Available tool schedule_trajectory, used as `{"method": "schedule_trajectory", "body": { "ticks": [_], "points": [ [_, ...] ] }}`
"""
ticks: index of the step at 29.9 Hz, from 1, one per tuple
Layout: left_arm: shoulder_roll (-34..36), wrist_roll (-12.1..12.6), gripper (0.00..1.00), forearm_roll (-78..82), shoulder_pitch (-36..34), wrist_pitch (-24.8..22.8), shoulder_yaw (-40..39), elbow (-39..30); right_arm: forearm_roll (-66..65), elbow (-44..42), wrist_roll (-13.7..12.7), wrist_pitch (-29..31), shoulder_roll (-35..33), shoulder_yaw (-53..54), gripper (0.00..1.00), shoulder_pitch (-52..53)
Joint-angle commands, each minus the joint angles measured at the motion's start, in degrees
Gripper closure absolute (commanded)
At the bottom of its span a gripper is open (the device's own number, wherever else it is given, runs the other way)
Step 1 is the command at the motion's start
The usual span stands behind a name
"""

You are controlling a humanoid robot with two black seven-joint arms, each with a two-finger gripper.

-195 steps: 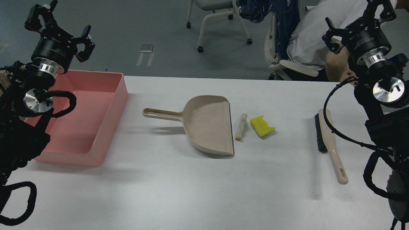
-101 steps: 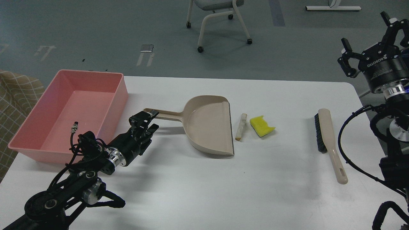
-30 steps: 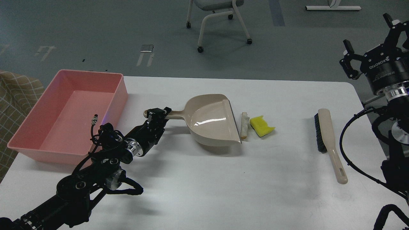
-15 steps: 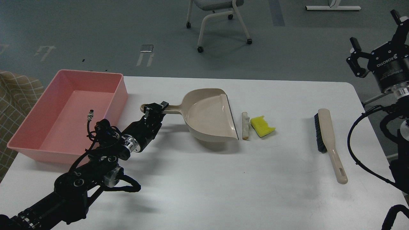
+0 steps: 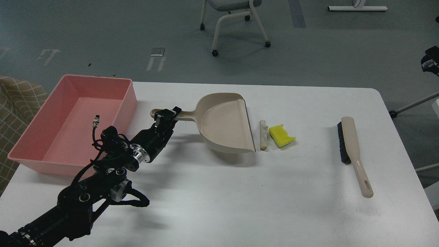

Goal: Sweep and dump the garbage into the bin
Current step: 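Reach the right gripper down and grasp the wooden brush handle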

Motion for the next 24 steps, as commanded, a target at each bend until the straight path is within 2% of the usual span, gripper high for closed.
{"method": "schedule_trajectory", "body": {
  "ticks": [1, 3, 6, 7, 8, 9, 10, 11, 12, 16, 18, 24],
  "points": [
    [-0.2, -0.5, 0.92, 0.4, 0.2, 0.0, 0.0, 0.0, -5.2, 3.3, 3.5, 0.0, -5.3, -2.1, 0.0, -4.2],
    [-0.1, -0.5, 0.92, 0.3, 0.3, 0.0, 0.1, 0.0, -6.1, 4.9, 4.6, 0.0, -8.5, -6.0, 0.0, -4.6],
    [0.1, -0.5, 0.91, 0.3, 0.4, -0.1, 0.0, 0.0, -6.3, 6.0, 4.1, 0.0, -11.7, -12.6, 0.03, -4.4],
    [0.3, -0.5, 0.91, 0.4, 0.5, -0.1, 0.0, 0.0, -6.7, 6.5, 2.6, 0.0, -11.7, -15.9, 0.06, -4.4],
    [0.5, -0.5, 0.9, 0.3, 0.5, -0.1, 0.0, 0.0, -7.6, 8.2, -1.1, 0.0, -11.3, -18.7, 0.06, -4.7],
    [0.5, -0.5, 0.9, 0.3, 0.5, -0.1, 0.0, 0.0, -7.6, 8.2, -1.1, 0.0, -11.3, -18.7, 0.06, -4.7],
    [0.5, -0.5, 0.9, 0.3, 0.5, -0.1, 0.0, 0.0, -8.8, 10.3, -5.7, 0.0, -10.8, -20.5, 0.05, -4.8],
    [0.5, -0.5, 0.9, 0.3, 0.5, -0.1, 0.1, 0.0, -9.5, 11.5, -9.1, 0.0, -10.8, -21.4, 0.05, -6.1],
    [0.4, -0.5, 0.9, 0.4, 0.5, -0.1, 0.0, -0.1, -9.6, 11.9, -10.2, 0.0, -10.7, -21.5, 0.05, -7.1],
    [0.4, -0.5, 0.9, 0.4, 0.6, -0.1, 0.0, -0.1, -9.9, 13.6, -11.0, 0.0, -10.8, -22.2, 0.06, -10.6],
    [0.4, -0.6, 0.9, 0.4, 0.6, -0.1, 0.0, -0.1, -10.6, 14.0, -11.4, 0.0, -10.7, -22.4, 0.09, -12.7],
    [0.0, -1.1, 0.9, 0.4, 0.6, 0.0, 0.0, -0.1, -16.1, 14.0, -15.2, -2.6, -5.2, -22.4, 0.12, -16.3]
  ]
}}
